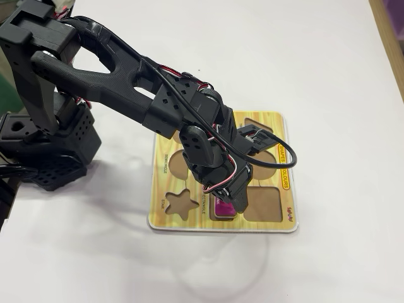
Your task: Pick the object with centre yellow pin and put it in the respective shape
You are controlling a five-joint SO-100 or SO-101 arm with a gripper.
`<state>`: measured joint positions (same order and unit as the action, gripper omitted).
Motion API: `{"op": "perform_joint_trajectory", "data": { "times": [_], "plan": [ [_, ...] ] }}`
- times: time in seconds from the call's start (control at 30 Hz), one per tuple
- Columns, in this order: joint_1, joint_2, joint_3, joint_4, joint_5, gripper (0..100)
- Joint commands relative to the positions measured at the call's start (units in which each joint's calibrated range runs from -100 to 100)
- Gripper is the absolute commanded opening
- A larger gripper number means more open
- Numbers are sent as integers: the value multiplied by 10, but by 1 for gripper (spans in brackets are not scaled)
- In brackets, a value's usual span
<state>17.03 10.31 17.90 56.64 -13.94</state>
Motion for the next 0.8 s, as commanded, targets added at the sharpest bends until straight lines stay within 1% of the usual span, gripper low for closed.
{"op": "perform_joint_trajectory", "data": {
  "times": [0.0,0.17,0.43,0.47,0.6,0.77],
  "plan": [
    [-1,-13,3,3,5,16],
    [2,-18,20,3,4,16],
    [-6,-123,35,3,0,16],
    [-6,-142,48,3,-12,16],
    [-15,-217,120,1,-93,16],
    [-60,-303,179,-6,-156,16]
  ]
}}
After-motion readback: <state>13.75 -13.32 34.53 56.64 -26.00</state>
